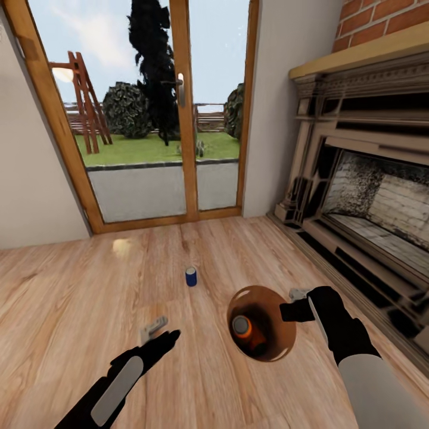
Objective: Put the three can of soda from the living room inside the tash can in the kitchen.
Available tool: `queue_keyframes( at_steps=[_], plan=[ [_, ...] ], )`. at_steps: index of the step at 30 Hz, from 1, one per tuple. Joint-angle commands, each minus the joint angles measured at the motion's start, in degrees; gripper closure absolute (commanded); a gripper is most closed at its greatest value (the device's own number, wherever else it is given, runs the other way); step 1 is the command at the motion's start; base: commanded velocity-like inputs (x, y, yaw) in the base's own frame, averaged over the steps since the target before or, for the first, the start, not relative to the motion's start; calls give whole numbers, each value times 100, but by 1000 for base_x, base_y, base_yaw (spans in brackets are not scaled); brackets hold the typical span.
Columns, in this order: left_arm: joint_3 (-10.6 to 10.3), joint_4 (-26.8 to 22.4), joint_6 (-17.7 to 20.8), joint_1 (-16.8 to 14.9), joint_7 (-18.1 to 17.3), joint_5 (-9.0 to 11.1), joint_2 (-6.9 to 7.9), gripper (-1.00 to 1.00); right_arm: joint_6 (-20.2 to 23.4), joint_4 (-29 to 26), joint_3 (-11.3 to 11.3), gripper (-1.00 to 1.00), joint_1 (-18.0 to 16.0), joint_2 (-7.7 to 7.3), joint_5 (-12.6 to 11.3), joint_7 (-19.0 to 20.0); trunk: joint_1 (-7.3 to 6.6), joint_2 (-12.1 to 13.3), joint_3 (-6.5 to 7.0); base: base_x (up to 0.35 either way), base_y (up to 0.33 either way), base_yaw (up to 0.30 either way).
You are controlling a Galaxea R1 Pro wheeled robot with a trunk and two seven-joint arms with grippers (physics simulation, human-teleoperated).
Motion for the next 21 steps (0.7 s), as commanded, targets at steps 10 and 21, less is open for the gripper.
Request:
queue_keyframes(
  at_steps=[10,21],
  plan=[
    [569,890,63,-4,-122,77,-163,-100,28,-43,-21,100,-1,-6,-147,40,-26,14,223,24,18,-21],
    [838,1044,299,-10,-170,107,-192,-100,28,-43,-8,100,-1,-20,-129,36,-44,23,378,0,0,0]
  ],
)
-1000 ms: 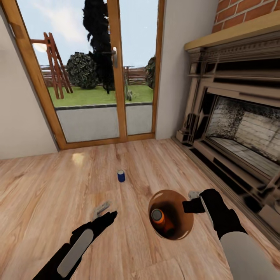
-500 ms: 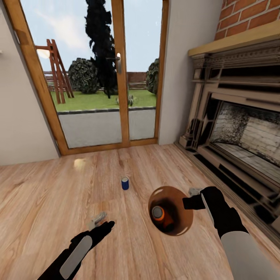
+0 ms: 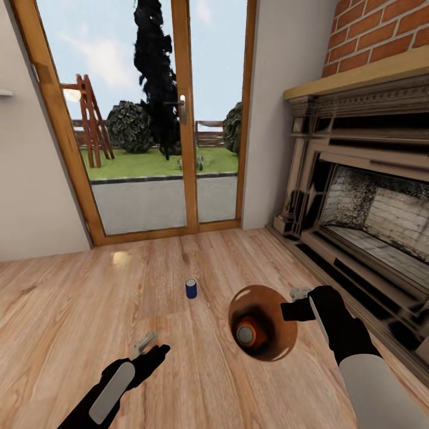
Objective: Put the three can of soda from the living room inside the tash can in the kitchen.
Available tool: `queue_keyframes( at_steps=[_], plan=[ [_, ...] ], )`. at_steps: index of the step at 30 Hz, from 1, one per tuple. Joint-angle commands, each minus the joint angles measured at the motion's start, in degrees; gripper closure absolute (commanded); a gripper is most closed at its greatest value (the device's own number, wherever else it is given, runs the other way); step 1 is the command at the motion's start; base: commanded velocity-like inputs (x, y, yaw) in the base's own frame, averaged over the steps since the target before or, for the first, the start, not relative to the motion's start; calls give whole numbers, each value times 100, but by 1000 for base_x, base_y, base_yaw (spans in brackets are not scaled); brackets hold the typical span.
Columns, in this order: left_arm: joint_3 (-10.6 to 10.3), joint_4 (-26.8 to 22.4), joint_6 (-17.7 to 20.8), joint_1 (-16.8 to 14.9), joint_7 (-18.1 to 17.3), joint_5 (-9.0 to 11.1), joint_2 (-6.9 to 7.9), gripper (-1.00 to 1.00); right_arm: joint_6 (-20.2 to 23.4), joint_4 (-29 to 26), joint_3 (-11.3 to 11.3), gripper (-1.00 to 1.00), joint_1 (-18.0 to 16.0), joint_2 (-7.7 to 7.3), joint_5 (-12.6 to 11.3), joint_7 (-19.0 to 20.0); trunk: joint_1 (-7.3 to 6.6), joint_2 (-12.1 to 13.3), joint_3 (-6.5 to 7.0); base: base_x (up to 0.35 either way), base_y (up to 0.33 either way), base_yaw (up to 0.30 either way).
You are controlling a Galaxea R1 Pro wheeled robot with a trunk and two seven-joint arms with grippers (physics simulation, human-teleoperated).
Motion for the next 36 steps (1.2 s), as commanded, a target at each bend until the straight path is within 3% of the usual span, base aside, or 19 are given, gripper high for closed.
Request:
queue_keyframes(
  at_steps=[1,4,7,10,11,14,17,25,29,31,35,36],
  plan=[
    [3,1,0,0,-6,0,-2,-100,30,-1,-4,100,-2,0,-180,42,-1,0,1,0,0,0],
    [-13,19,-2,0,-170,-56,-4,-100,30,3,-12,100,-2,-11,-200,45,-1,0,1,82,28,0],
    [-15,136,22,0,-575,-95,2,-100,30,-1,-25,100,-2,4,-195,39,-1,0,1,277,51,0],
    [-13,147,101,0,-611,-94,17,-100,30,40,-52,100,-34,-22,-190,42,-1,0,1,340,9,0],
    [-7,151,308,0,-620,-99,42,-100,30,135,-73,100,-76,-165,-191,49,-1,0,1,347,2,0],
    [-6,152,415,-14,-625,-99,53,-100,30,530,-334,100,-269,-291,-194,51,-1,0,1,348,1,0],
    [-9,153,609,-66,-626,-101,57,-100,30,1232,-754,100,-659,-345,-183,45,-1,0,1,349,0,0],
    [-15,158,860,-95,-616,-128,45,-100,30,1878,-994,100,-955,-478,-171,19,-1,0,1,349,0,0],
    [-13,154,842,-96,-622,-433,3,-100,30,2368,-1020,100,-996,-518,-183,-60,-1,0,1,349,0,0],
    [-19,135,830,-97,-623,-529,-3,-100,30,2461,-1058,100,-1001,-498,-188,-288,-1,0,1,349,0,0],
    [-30,61,793,-97,-607,-594,-8,-100,30,2590,-1868,100,-1004,-463,-205,-1193,-1,0,1,349,0,0],
    [-32,59,772,-97,-596,-599,-9,-100,30,2594,-1948,100,-1004,-459,-204,-1260,-1,0,1,349,0,0]
  ],
)
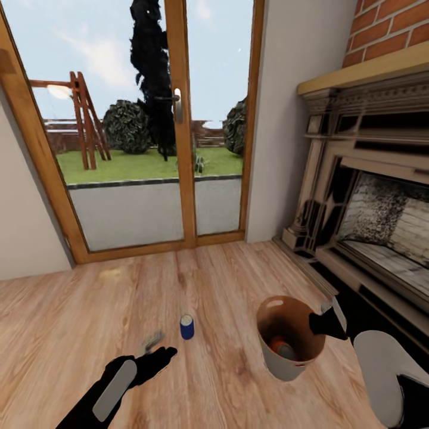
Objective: Put the three can of soda from the living room inside the tash can in the kitchen.
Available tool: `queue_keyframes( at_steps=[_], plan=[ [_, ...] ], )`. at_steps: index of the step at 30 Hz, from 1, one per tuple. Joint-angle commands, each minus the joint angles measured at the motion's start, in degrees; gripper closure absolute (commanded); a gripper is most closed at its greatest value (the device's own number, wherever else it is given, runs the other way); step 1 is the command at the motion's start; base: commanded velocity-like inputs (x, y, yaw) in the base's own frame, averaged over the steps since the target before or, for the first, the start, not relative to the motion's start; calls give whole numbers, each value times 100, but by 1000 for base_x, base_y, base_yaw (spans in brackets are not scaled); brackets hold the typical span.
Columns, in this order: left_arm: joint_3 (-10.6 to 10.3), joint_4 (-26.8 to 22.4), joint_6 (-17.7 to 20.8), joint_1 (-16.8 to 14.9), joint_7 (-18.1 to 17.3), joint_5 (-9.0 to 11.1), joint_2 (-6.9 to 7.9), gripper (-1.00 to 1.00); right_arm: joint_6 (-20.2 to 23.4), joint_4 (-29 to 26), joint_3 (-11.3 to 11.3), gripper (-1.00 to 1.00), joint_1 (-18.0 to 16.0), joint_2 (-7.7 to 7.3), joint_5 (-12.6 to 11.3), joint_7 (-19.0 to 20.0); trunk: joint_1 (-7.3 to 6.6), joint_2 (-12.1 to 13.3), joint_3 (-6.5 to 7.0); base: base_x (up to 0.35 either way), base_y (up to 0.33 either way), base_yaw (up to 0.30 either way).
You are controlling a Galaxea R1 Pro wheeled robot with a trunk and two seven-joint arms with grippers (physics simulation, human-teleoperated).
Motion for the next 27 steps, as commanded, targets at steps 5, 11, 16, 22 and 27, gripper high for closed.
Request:
queue_keyframes(
  at_steps=[5,11,16,22,27],
  plan=[
    [-10,-1,-132,-1,153,-199,-72,-100,37,-4,-151,100,1,16,-486,-59,-1,-1,1,349,0,0],
    [9,21,-154,-1,1403,-1061,-629,-100,37,-16,-153,100,12,24,-469,-79,-1,-1,1,349,0,0],
    [16,82,-156,-4,1550,-1300,-758,-100,37,-42,-138,100,37,26,-460,-27,-1,-1,1,349,0,0],
    [15,298,-156,-114,1255,-1320,-745,-100,37,-46,-122,100,48,134,-438,-61,-1,-1,1,349,-15,0],
    [6,682,-138,-286,1205,-1318,-760,-100,37,-51,-116,100,49,187,-431,-76,-1,-1,1,349,-65,0]
  ],
)
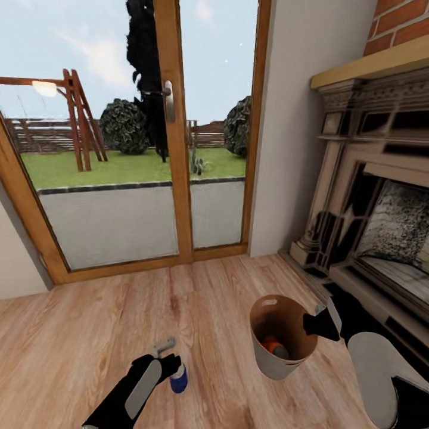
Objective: Put the three can of soda from the living room inside the tash can in the kitchen.
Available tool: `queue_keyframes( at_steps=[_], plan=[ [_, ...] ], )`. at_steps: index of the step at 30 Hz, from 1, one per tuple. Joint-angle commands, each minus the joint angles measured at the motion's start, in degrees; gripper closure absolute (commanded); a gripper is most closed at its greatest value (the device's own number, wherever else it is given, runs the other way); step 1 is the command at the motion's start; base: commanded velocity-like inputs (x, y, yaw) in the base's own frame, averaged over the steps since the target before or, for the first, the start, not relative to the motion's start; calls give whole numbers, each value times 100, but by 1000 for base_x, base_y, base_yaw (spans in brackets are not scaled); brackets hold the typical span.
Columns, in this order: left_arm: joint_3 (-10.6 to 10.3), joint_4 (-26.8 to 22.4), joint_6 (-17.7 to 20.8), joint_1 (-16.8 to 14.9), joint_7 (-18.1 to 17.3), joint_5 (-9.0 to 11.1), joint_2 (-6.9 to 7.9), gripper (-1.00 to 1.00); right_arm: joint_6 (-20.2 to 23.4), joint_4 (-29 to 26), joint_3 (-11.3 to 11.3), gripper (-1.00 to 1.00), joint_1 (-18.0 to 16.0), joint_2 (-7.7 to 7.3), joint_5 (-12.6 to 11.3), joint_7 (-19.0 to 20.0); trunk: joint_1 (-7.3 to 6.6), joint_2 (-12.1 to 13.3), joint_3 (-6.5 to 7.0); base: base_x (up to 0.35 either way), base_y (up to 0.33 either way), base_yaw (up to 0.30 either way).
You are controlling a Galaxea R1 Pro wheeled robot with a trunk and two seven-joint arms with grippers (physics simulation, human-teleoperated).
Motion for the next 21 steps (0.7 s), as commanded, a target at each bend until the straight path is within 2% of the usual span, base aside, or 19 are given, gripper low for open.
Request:
queue_keyframes(
  at_steps=[1,4,7,12,14,19,21],
  plan=[
    [-2,89,3,-38,-5,0,-2,-100,11,-2,-9,100,-4,18,-167,25,-1,-1,1,349,-73,0],
    [-3,259,10,-92,-124,2,0,-100,11,-2,-6,100,-3,71,-164,24,-1,-1,1,349,-77,-12],
    [3,467,34,-125,-566,-7,23,-100,11,-3,-5,100,-3,96,-163,23,-1,-1,1,349,-87,-178],
    [5,557,56,-157,-648,-14,31,-100,11,-3,-4,100,-3,102,-162,23,-1,-1,1,320,-83,-228],
    [9,563,73,-164,-467,-14,10,-100,11,-3,-4,100,-3,103,-162,23,-1,-1,1,119,-31,-71],
    [60,528,104,-172,365,60,-14,-100,11,-16,-4,100,-3,97,-162,23,-1,-1,1,34,-9,-20],
    [89,500,122,-193,619,80,-28,-100,11,-34,-4,100,1,96,-162,23,4,-3,-43,7,-2,-4]
  ],
)
